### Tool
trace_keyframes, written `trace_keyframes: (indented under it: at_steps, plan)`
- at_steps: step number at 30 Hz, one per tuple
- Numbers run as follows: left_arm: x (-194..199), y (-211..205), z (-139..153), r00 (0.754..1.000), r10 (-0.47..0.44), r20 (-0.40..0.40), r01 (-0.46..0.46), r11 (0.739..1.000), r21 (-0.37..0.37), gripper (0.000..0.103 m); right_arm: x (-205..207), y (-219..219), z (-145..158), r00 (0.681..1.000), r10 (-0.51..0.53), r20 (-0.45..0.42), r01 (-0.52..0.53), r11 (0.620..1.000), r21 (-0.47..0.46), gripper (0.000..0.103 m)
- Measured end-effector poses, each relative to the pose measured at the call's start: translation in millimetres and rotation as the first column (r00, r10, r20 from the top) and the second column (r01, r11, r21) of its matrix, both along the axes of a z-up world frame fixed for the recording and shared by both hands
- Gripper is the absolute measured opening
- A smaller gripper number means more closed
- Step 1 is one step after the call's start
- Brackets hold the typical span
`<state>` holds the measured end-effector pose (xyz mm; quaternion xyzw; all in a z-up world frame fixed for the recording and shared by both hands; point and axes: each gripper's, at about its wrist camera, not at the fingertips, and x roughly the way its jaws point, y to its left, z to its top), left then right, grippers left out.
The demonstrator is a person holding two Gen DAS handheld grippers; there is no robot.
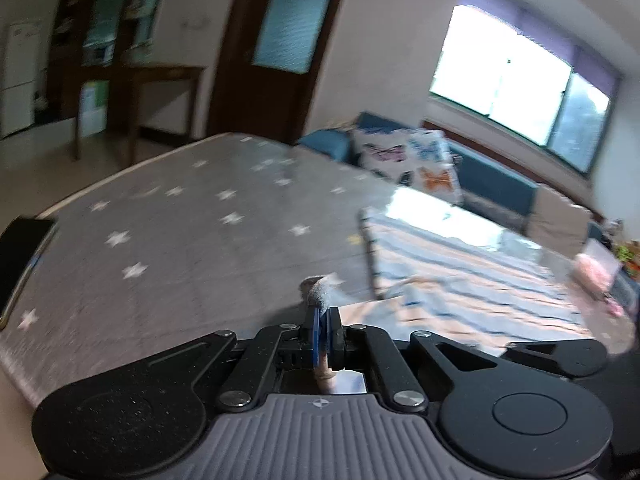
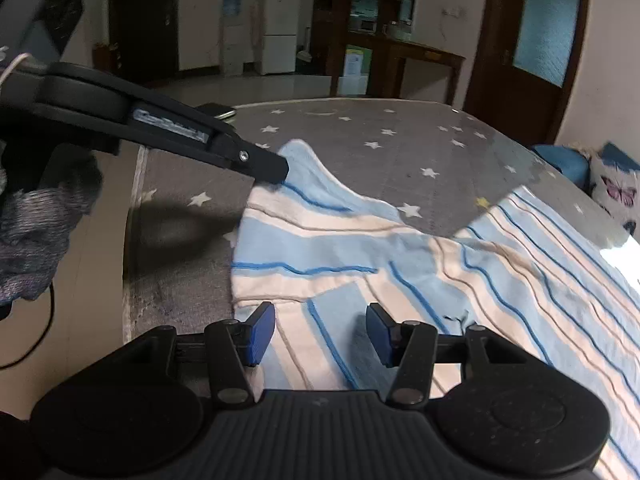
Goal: Fold clothes
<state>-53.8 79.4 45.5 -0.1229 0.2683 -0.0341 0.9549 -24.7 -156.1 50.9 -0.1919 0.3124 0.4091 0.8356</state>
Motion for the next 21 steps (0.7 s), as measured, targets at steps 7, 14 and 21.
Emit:
trace_keyframes:
  at_steps: [7,14,21]
  plan:
    - [-11,-48,15,0.963,-0.263,0.063,0.264,0.965,0.002,0.003,4,-64,11,0.985,-0.174,0.016,0.174,0.985,0.011,0.051]
    - [-12,-91,-2,0.870,-0.493,-0.005,0.493,0.870,0.018,0.004,3,-115,14,0.947,-0.322,0.004,0.322,0.947,0.021,0.052]
    - [-12,-92,-4,0.803,-0.594,-0.045,0.595,0.803,0.015,0.007,1,-132,15,0.937,-0.348,-0.019,0.349,0.936,0.045,0.051]
